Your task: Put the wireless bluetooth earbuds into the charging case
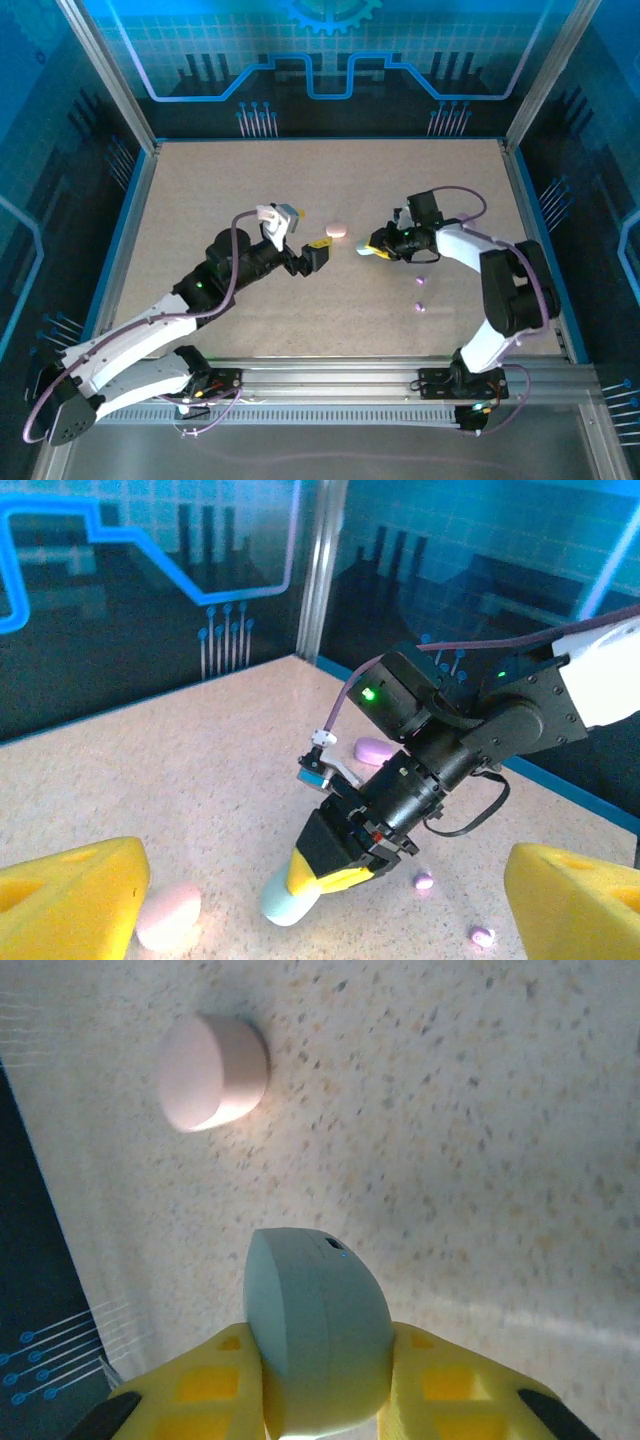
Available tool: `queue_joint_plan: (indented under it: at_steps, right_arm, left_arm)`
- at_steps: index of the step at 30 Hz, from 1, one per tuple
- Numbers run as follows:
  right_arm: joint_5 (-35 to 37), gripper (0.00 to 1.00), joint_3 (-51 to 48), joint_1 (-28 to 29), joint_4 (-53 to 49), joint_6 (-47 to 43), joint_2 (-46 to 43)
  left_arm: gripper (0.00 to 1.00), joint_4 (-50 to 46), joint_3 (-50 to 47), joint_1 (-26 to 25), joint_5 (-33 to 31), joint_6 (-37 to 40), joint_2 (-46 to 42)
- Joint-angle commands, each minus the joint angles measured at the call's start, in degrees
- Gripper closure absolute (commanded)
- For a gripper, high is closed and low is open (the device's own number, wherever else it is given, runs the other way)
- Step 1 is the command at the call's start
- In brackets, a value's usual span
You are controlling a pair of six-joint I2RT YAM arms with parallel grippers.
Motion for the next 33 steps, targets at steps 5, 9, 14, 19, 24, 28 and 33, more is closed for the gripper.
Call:
queue_joint_plan:
  at_steps: [5, 9, 14, 19, 24, 28, 33]
  right_arm:
    - [0.77, 0.94, 8.60, -0.36, 6.62, -0.80, 10.72]
    - [2.16, 0.89, 11.95, -0.31, 4.34, -2.03, 13.96]
    - [5.79, 0.67, 14.89, -0.24, -3.16, -4.58, 14.02]
    - [11.87, 0.51, 16.63, -0.65, -11.34, -9.47, 8.63]
    - [16.60, 0.45, 17.17, -3.66, -17.25, -14.21, 2.24]
    - [22.46, 0.44, 16.64, -10.09, -20.37, -17.30, -1.48]
    - [28.74, 0.44, 17.24, -21.32, -21.04, -19.59, -2.31]
  left_arm:
    - [0.01, -11.78, 2.93, 1.14, -3.21, -2.77, -1.78]
    - [0.01, -12.15, 2.82, 1.47, -2.93, -2.46, -2.35]
    - [0.01, -12.04, 2.25, 1.83, -3.20, -2.76, -2.97]
    - [0.01, -11.69, 2.51, 2.30, -2.90, -2.99, -2.63]
    - [0.01, -11.69, 2.69, 2.54, -1.76, -3.45, -2.01]
    - [0.01, -11.85, 2.78, 2.74, -1.28, -3.60, -1.92]
    - [0.01, -10.90, 1.11, 2.99, -1.43, -4.16, -3.23]
